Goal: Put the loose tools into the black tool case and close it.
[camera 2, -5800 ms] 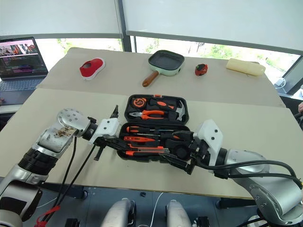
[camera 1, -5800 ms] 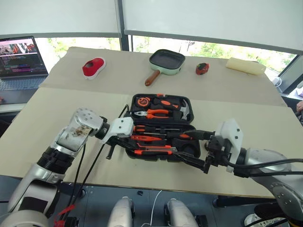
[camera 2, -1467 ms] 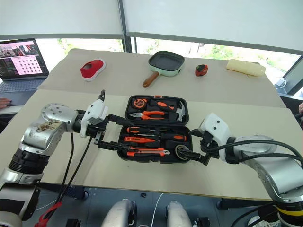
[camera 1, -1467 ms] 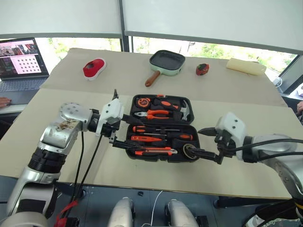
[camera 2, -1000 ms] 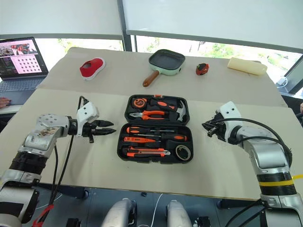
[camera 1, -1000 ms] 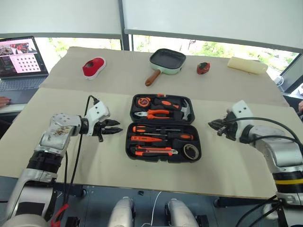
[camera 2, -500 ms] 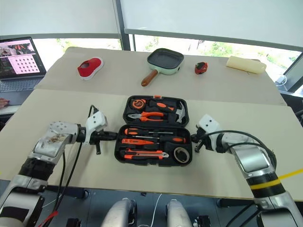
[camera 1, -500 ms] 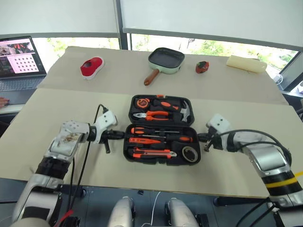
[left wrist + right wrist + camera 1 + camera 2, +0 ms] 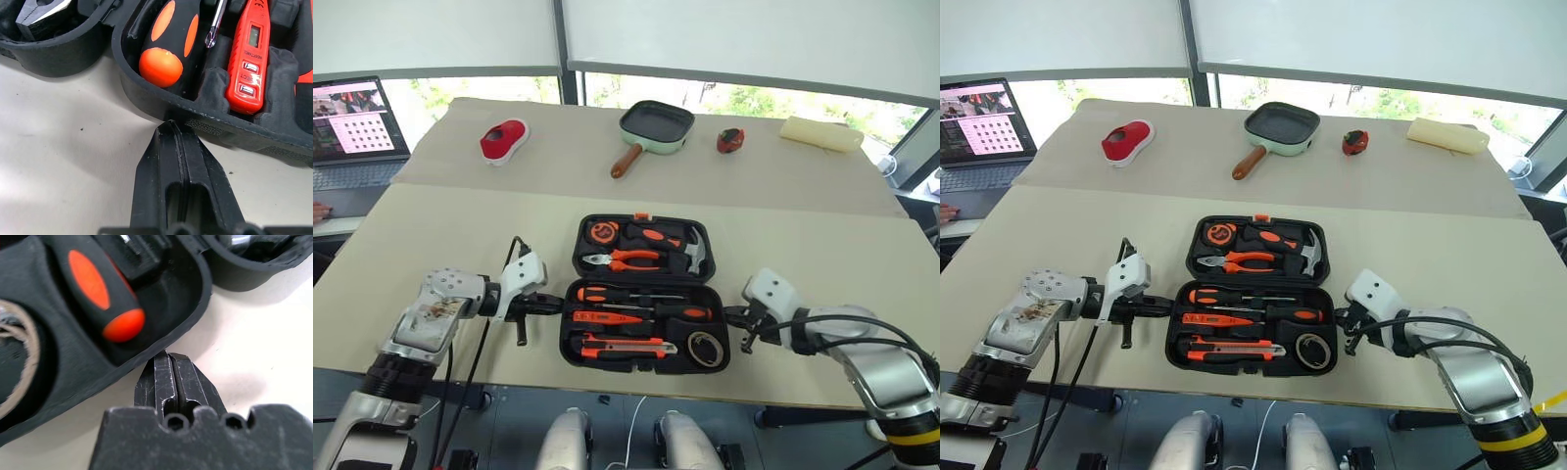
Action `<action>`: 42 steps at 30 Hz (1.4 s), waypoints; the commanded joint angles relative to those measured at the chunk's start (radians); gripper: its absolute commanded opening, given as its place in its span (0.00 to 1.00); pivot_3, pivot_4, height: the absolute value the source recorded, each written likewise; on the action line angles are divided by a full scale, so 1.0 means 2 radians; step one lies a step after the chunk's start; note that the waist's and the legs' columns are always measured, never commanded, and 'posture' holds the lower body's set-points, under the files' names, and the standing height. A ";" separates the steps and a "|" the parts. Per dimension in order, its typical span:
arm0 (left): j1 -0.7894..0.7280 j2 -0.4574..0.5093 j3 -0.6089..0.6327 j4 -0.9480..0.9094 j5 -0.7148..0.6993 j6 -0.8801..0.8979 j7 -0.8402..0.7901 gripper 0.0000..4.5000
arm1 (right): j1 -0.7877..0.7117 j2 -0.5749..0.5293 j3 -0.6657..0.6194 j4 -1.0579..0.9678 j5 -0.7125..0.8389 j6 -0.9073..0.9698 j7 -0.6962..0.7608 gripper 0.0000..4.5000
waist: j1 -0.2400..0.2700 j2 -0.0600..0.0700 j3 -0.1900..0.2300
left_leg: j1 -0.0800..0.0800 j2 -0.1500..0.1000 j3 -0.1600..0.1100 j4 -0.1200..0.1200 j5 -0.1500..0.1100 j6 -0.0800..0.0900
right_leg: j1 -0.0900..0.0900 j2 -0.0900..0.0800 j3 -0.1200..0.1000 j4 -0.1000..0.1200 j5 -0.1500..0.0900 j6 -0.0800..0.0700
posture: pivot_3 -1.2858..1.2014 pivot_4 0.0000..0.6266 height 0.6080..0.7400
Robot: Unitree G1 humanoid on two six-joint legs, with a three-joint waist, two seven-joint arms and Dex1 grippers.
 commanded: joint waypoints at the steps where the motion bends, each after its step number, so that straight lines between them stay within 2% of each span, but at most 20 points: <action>1: -0.026 0.015 0.042 0.038 -0.022 0.055 0.019 0.17 | -0.014 -0.019 -0.076 0.001 0.040 0.040 0.007 0.23 | 0.000 0.000 0.000 | 0.000 0.000 0.000 0.000 0.000 0.000 | 0.000 0.000 0.000 0.000 0.000 0.000 | 0.52 0.24 1.00; 4: -0.082 -0.001 0.065 0.073 -0.051 0.144 0.048 0.43 | -0.067 -0.006 -0.103 0.026 0.080 0.094 -0.002 0.46 | -0.001 0.000 0.000 | 0.000 0.000 0.000 0.001 0.001 0.000 | 0.000 0.001 0.000 0.001 0.000 0.000 | 0.52 0.24 1.00; 8: -0.168 -0.036 0.085 0.127 -0.088 0.296 0.094 0.76 | -0.163 0.040 -0.110 0.086 0.112 0.173 -0.043 0.77 | -0.001 0.000 0.000 | 0.001 0.001 -0.001 0.002 0.001 0.000 | 0.000 0.002 0.000 0.001 0.001 -0.001 | 0.52 0.24 1.00; 12: -0.234 -0.087 0.103 0.183 -0.094 0.377 0.163 0.76 | -0.233 0.086 -0.100 0.163 0.113 0.217 -0.083 0.77 | -0.001 0.000 0.000 | 0.000 0.000 -0.001 0.001 0.001 0.000 | 0.000 0.001 0.000 0.001 0.001 -0.001 | 0.52 0.24 1.00; 15: -0.259 -0.114 0.099 0.211 -0.085 0.381 0.195 0.76 | -0.269 0.115 -0.094 0.217 0.106 0.228 -0.107 0.77 | -0.001 0.000 0.000 | -0.001 0.000 -0.001 0.001 0.001 0.000 | -0.001 0.001 0.000 0.001 0.001 -0.001 | 0.52 0.24 1.00; 19: -0.265 -0.126 0.086 0.224 -0.081 0.378 0.203 0.76 | -0.301 0.135 -0.088 0.272 0.095 0.221 -0.129 0.77 | -0.001 0.000 0.000 | -0.002 0.000 -0.001 0.001 0.001 0.000 | -0.001 0.001 0.000 0.001 0.001 -0.001 | 0.52 0.24 1.00; 22: -0.256 -0.129 0.074 0.215 -0.075 0.364 0.205 0.61 | -0.311 0.142 -0.081 0.294 0.088 0.214 -0.134 0.61 | -0.002 0.000 0.000 | -0.002 0.000 -0.001 0.001 0.001 0.000 | -0.001 0.001 0.000 0.001 0.001 -0.001 | 0.52 0.24 1.00; 25: -0.249 -0.130 0.074 0.216 -0.073 0.360 0.210 0.35 | -0.308 0.146 -0.075 0.290 0.089 0.215 -0.134 0.38 | -0.002 0.000 0.000 | -0.001 0.000 -0.001 0.001 0.001 0.000 | -0.001 0.001 0.000 0.001 0.001 -0.001 | 0.52 0.24 1.00; 30: -0.242 -0.130 0.076 0.208 -0.080 0.360 0.209 0.00 | -0.300 0.149 -0.075 0.273 0.097 0.221 -0.136 0.00 | 0.000 0.000 -0.001 | 0.000 -0.001 -0.001 0.001 0.001 0.000 | 0.001 0.000 0.000 0.001 0.001 0.000 | 0.52 0.24 1.00; 36: -0.219 -0.135 0.086 0.159 -0.104 0.371 0.199 0.00 | -0.283 0.159 -0.096 0.214 0.119 0.243 -0.145 0.00 | -0.001 0.000 -0.001 | 0.001 -0.001 -0.001 0.001 0.001 -0.001 | 0.001 0.000 0.000 0.001 0.001 0.000 | 0.52 0.24 1.00; 42: -0.142 -0.151 0.118 0.011 -0.123 0.257 0.196 0.00 | -0.249 0.165 -0.123 0.094 0.158 0.254 -0.143 0.00 | -0.001 0.000 -0.001 | -0.001 -0.001 -0.002 -0.001 0.001 -0.001 | -0.001 0.000 0.000 0.000 0.001 0.000 | 0.52 0.24 1.00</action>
